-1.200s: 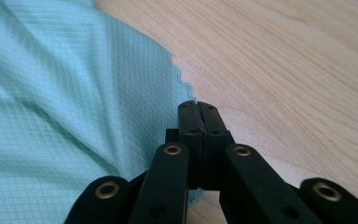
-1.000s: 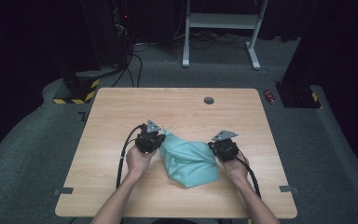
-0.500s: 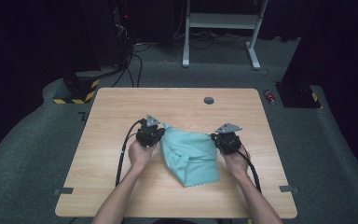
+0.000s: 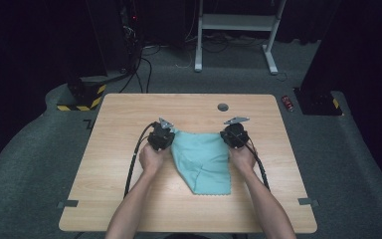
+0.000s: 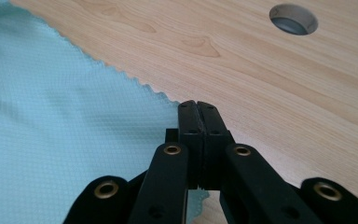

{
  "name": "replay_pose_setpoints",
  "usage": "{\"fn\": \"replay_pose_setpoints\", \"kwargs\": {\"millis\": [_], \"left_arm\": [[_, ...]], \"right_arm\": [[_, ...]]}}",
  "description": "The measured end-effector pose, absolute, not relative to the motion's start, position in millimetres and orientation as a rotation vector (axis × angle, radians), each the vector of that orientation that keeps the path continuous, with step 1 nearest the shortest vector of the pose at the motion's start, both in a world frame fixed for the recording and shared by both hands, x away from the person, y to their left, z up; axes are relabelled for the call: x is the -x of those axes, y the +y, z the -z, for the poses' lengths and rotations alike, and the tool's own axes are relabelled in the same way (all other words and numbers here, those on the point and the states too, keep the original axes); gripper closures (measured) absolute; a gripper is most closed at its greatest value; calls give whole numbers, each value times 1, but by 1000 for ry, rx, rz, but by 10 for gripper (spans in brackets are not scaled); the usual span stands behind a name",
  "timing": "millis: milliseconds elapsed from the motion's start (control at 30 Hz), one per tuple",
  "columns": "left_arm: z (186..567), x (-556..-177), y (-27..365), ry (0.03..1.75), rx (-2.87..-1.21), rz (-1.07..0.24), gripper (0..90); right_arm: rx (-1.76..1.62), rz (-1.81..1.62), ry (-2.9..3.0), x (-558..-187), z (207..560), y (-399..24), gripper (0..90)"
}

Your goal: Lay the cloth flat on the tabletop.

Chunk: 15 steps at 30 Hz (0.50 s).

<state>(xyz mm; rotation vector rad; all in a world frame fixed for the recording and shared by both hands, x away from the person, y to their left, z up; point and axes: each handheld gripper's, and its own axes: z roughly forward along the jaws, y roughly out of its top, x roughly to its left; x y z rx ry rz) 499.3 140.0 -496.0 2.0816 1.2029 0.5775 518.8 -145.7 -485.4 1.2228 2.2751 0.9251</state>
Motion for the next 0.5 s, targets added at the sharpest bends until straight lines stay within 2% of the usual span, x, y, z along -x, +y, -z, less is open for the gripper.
{"fn": "replay_pose_setpoints", "kwargs": {"millis": [67,133,167,300,500], "left_arm": [[501,-502,144,1255,-2071,-555,796],[502,-501,148,1307,-2033,-550,689],[500,-498,150,1309,-2015,-553,650],[486,-479,155,1265,-2020,-579,551],[474,-443,142,1118,-2098,-520,503]], "right_arm": [[-1250,-929,2280,-522,490,-145,878],[-1310,-968,2288,-524,496,-147,715],[-1339,-988,2277,-523,496,-148,682],[-1321,-1110,2244,-510,488,-158,624],[-1213,-1194,2295,-470,480,-166,626]]}}
